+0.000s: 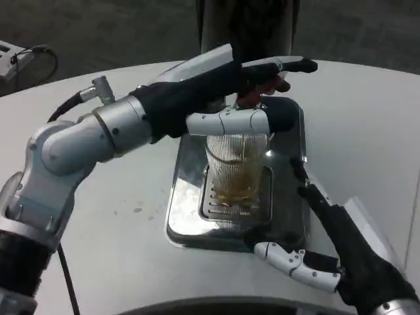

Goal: Grasp the cup under the faucet to collect the drink, then remove the cup.

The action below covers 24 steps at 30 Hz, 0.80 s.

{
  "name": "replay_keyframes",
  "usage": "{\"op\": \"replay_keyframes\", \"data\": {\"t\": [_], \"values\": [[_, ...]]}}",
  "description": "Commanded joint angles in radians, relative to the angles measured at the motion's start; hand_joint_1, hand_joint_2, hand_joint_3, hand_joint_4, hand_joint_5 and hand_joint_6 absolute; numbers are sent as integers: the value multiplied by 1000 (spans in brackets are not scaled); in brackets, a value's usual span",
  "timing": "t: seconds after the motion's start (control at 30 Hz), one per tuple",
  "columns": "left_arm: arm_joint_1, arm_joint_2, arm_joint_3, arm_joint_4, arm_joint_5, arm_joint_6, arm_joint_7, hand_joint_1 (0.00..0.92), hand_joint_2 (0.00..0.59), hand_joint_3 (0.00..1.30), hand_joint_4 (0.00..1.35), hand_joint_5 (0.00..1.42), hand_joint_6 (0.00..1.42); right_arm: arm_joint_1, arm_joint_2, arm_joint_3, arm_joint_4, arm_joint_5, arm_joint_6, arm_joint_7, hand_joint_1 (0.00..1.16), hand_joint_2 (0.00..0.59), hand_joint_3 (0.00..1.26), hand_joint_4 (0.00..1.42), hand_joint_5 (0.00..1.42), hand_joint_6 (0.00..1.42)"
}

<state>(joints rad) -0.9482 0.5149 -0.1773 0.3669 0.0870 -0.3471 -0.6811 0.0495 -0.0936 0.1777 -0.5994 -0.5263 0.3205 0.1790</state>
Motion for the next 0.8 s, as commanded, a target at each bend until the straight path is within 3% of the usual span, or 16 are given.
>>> {"op": "replay_keyframes", "data": {"t": [0.03, 0.13, 0.57, 0.8], "values": [[35, 20, -29, 12, 25, 25, -55, 0, 14, 131, 48, 156, 137, -54, 31, 23, 69, -35, 14, -71, 622, 244, 0, 0, 43, 0], [32, 21, -30, 9, 24, 26, -56, 0, 11, 131, 48, 156, 137, -99, 49, 25, 116, -40, 20, -108, 639, 240, 0, 0, 37, 0], [20, 41, -18, 14, 19, 25, -61, 0, 2, 130, 48, 144, 94, -286, 65, 34, 357, -35, 8, -213, 657, 233, 0, 8, 55, 0], [8, 56, -7, 17, 9, 17, -72, 0, 0, 130, 41, 144, 91, -341, 84, 40, 413, -16, -6, -242, 662, 231, 0, 12, 60, 0]]}}
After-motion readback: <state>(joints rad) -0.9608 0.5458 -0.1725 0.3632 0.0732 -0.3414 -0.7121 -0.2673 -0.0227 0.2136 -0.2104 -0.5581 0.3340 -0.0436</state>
